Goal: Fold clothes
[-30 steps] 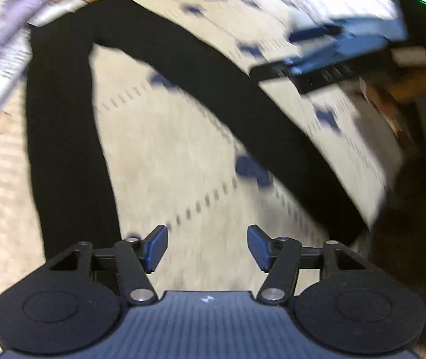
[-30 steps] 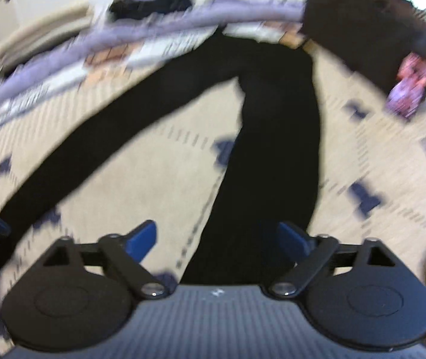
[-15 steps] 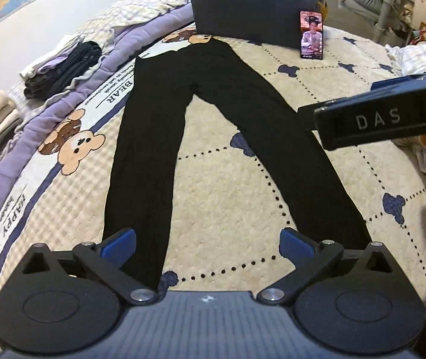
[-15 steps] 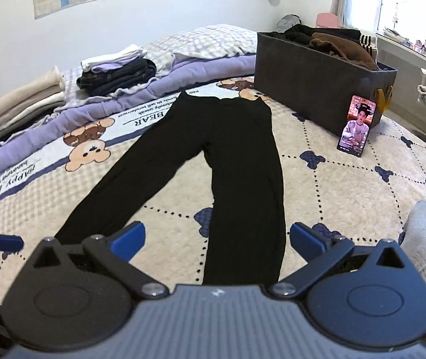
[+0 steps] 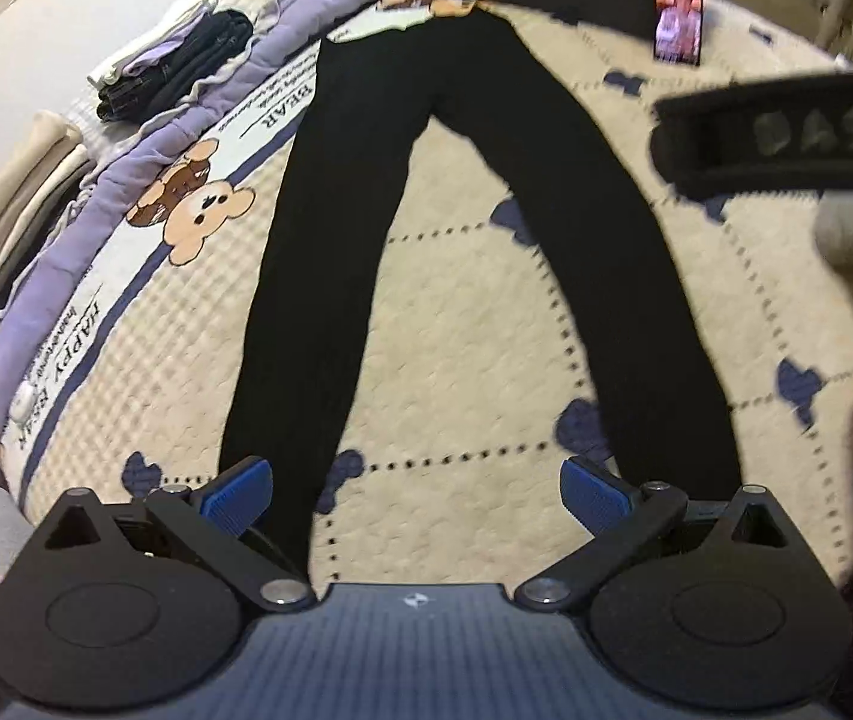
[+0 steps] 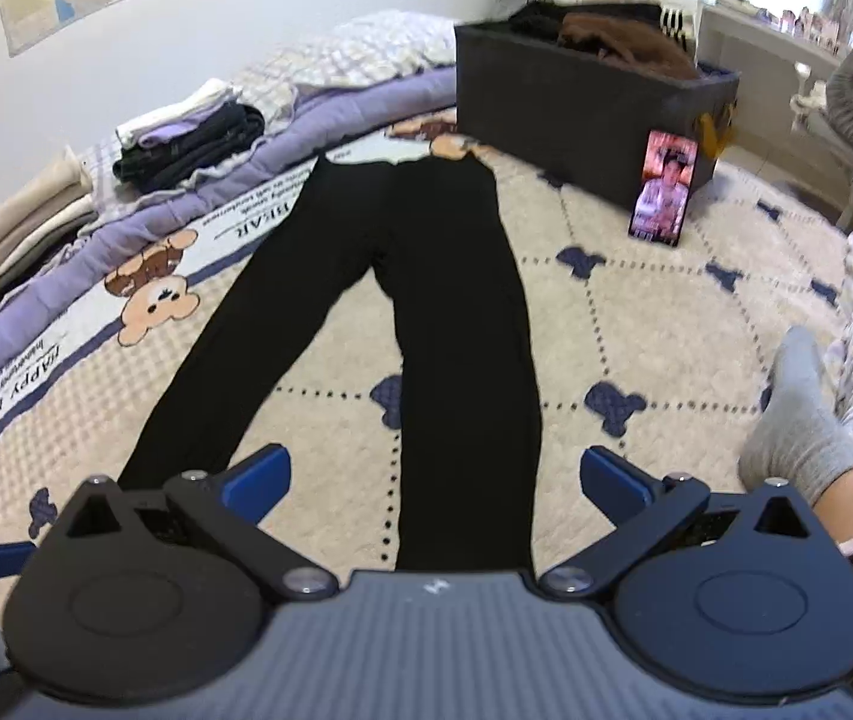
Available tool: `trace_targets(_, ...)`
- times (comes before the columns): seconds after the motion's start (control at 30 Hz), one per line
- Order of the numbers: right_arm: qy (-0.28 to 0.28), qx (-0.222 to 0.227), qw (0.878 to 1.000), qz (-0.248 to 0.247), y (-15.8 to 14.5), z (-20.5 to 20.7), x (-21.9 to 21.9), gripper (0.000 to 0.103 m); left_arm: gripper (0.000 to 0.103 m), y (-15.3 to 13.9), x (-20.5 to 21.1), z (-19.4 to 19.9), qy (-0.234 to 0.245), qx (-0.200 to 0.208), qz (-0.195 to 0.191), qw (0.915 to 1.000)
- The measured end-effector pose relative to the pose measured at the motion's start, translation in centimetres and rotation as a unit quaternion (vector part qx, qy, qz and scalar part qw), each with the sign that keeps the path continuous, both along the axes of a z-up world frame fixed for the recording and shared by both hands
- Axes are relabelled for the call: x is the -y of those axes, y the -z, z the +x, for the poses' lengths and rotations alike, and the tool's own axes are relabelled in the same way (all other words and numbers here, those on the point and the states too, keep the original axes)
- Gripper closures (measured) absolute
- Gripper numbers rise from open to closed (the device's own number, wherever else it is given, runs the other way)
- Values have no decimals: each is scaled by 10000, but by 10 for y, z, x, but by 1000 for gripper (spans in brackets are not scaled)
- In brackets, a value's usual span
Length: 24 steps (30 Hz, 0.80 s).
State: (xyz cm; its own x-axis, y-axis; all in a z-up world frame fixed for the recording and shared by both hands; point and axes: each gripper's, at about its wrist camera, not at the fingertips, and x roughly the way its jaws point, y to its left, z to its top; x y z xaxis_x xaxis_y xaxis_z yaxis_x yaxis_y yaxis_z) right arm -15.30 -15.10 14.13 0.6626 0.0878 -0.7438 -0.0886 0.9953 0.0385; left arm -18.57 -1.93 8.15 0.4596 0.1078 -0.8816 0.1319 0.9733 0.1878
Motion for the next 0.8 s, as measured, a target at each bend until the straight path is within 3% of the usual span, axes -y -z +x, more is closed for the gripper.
trace_targets(0.8,-158,22,9999,-4,-1,0,-7,0,1,4,-4,-5,-161,-153,-258,9994)
